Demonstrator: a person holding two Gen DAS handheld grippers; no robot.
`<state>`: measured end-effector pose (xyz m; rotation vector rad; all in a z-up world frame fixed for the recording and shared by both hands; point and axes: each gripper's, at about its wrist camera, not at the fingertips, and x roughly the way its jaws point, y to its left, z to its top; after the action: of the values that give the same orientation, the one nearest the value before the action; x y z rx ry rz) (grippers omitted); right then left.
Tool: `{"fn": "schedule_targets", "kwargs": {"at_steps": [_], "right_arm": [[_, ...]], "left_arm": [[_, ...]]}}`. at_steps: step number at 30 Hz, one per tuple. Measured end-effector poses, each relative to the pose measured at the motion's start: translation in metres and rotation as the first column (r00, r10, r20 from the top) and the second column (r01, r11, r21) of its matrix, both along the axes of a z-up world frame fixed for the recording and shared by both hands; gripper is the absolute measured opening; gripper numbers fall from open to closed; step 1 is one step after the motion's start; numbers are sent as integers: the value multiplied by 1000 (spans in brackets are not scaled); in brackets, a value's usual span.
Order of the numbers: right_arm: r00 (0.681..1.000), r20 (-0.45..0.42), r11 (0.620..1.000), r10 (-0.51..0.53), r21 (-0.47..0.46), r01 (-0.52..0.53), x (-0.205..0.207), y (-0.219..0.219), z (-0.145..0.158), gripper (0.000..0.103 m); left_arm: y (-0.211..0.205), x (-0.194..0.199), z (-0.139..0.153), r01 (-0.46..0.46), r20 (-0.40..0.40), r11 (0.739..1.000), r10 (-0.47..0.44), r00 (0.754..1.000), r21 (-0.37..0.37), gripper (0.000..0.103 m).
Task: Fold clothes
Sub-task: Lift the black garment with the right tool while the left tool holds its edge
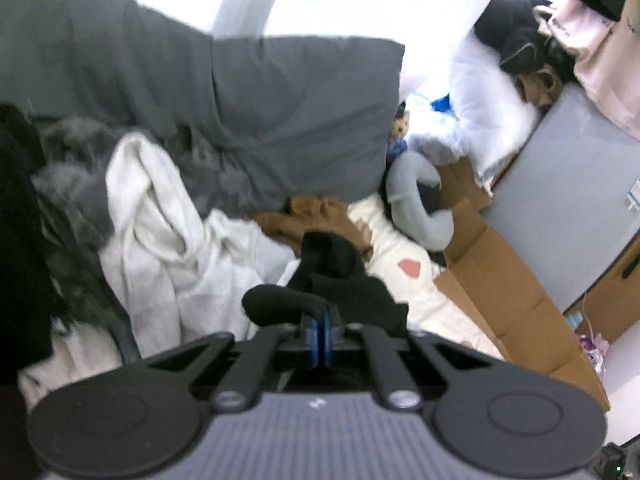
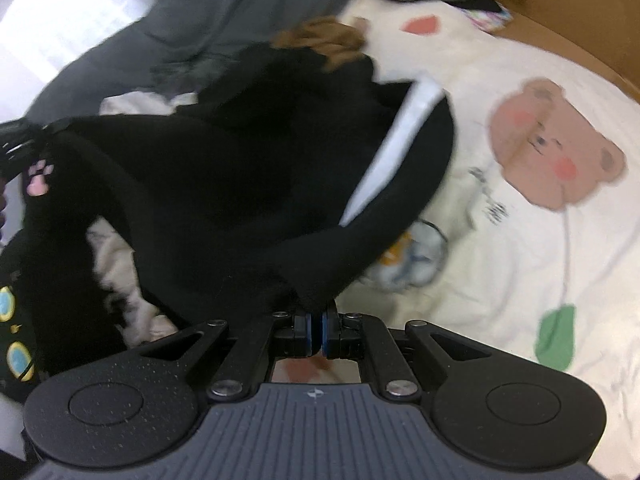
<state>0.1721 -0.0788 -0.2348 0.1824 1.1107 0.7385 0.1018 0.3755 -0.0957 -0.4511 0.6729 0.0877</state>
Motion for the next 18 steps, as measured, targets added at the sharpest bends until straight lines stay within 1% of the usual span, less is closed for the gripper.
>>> {"fn": "schedule_targets", "kwargs": {"at_steps": [2,6,12,15,18], "right_arm": [[999,21,999,31,25,-32,-1,9,16,3],[994,69,993,88,76,-93,-4,24,52,3],[976,143,971,166,150,-187,-8,46,105,3],[972,154,952,180,221,-211,-9,44,126,3],[972,140,919,188,325,-225,-8,39,146,3]], "left_arm": [[3,-3,15,-4,26,1000,4,1000,7,3],[14,-9,47,-44,67,999,44,997,0,3],[17,-1,101,-39,101,999,35,994,37,3],[8,8,123,-16,112,999,10,994,49,3],[-6,18,139,7,123,999,-13,992,53,3]]}}
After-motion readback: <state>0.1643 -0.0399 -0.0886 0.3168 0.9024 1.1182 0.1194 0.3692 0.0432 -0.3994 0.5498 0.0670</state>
